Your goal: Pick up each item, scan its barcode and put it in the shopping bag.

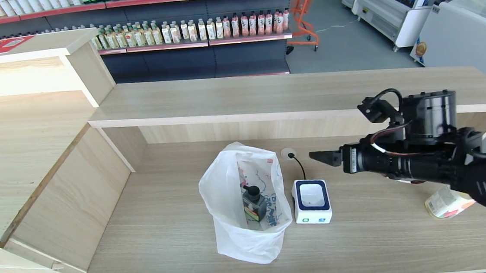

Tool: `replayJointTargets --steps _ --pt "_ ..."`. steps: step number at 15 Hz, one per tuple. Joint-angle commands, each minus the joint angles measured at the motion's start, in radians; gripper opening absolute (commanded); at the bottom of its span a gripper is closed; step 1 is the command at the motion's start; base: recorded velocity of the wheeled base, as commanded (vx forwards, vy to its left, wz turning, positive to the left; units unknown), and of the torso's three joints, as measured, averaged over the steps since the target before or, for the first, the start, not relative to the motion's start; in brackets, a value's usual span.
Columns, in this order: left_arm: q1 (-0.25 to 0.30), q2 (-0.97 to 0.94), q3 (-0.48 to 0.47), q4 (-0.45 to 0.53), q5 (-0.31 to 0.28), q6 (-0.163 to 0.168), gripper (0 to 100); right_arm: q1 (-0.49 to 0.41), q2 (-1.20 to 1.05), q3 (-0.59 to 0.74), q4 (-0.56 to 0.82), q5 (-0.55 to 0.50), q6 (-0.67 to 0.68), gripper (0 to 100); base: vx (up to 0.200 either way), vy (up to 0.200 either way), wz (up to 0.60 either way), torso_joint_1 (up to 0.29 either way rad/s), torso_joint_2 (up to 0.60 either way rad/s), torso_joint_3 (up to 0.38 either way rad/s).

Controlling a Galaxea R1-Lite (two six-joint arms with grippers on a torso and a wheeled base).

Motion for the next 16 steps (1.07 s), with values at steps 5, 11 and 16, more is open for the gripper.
replayJointTargets --steps 5,11,16 --pt "0.000 0.000 0.000 0.000 0.000 0.000 100 -0.261 -0.627 0.195 0.465 -0.234 0.004 100 0.000 0.000 0.00 0.000 0.00 0.000" --pt "0.000 0.000 0.000 0.000 -0.001 0.001 100 -0.400 -0.776 0.267 0.565 -0.240 0.009 100 0.000 -0.033 0.00 0.001 0.00 0.002" --pt "0.000 0.000 0.000 0.000 -0.001 0.003 100 -0.439 -0.802 0.290 0.570 -0.299 0.038 100 0.000 -0.200 0.00 0.004 0.00 0.003"
